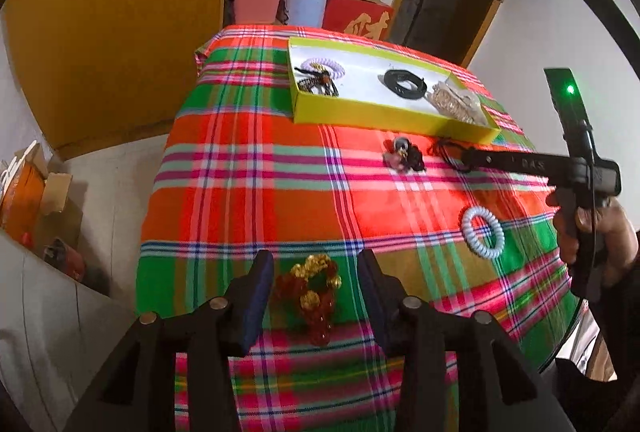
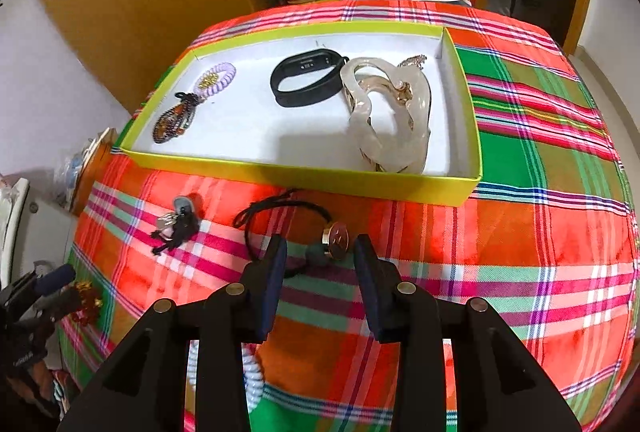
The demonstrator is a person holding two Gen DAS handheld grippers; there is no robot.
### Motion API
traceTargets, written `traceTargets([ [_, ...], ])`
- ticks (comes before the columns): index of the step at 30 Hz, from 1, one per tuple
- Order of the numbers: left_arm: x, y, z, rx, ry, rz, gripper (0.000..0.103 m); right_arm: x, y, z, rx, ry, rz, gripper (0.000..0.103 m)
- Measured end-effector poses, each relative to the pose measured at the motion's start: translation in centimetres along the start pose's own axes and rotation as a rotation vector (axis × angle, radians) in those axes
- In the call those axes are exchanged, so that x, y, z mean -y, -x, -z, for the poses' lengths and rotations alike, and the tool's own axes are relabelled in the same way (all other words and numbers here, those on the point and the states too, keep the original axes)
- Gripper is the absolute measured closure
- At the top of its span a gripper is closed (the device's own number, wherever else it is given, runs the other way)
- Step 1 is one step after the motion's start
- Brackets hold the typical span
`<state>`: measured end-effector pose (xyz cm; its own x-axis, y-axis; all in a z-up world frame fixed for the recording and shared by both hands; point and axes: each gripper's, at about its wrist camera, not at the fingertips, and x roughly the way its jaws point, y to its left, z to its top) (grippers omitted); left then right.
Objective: Organize jewelry
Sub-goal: 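Reach the left tool to the red-and-gold brooch while the right tool reaches the black hair tie, then close the left tool on the red-and-gold brooch while the right tool closes on the black hair tie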
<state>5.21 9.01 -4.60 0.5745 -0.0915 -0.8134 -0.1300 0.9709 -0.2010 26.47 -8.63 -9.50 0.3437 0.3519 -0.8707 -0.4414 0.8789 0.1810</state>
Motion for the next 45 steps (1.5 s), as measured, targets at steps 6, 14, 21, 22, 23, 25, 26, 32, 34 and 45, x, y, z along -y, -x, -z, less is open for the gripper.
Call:
traceTargets([
  [6, -0.1, -0.5, 0.6, -0.019, 0.000, -0.013, 0.060, -0.4, -0.2, -0.3, 0.003, 0.024, 0.034, 0.070],
  [14, -0.8, -0.6, 1.4, -0.023, 0.025, -0.017, 0.060, -0.6, -0.1, -0.1, 0.011, 0.034, 0.064, 0.085],
  [21, -0.9, -0.4, 1.6, -0.008, 0.049, -0.011, 0.071, -0.6, 0.7, 0.5, 0.017, 0.036, 0.060, 0.086],
  [22, -0.9, -0.3, 1.6, -0.004, 0.050, -0.007, 0.073, -0.7, 0.7, 0.4, 0.019, 0.036, 0.060, 0.086],
  [23, -0.9, -0.2, 1.5, -0.001, 0.053, -0.002, 0.077, -0.7, 0.9, 0.5, 0.021, 0.036, 0.058, 0.086],
  [25, -0.7, -0.1, 1.4, -0.002, 0.051, -0.002, 0.077, -0.8, 1.1, 0.5, 0.025, 0.037, 0.058, 0.086],
  [26, -0.5, -0.1, 1.4, -0.003, 0.046, -0.004, 0.078, -0.8, 1.3, 0.6, 0.029, 0.036, 0.056, 0.086],
  [32, 0.1, 0.4, 1.1, 0.012, 0.039, 0.001, 0.088, -1.0, 2.8, 1.0, 0.052, 0.036, 0.046, 0.086],
  [34, 0.5, 0.6, 0.8, 0.021, 0.029, -0.003, 0.094, -1.0, 3.2, 1.1, 0.059, 0.036, 0.044, 0.086],
  [45, 1.9, 2.0, -0.9, 0.068, 0.007, 0.020, 0.094, -0.7, 6.3, 1.5, 0.113, 0.024, 0.029, 0.086],
])
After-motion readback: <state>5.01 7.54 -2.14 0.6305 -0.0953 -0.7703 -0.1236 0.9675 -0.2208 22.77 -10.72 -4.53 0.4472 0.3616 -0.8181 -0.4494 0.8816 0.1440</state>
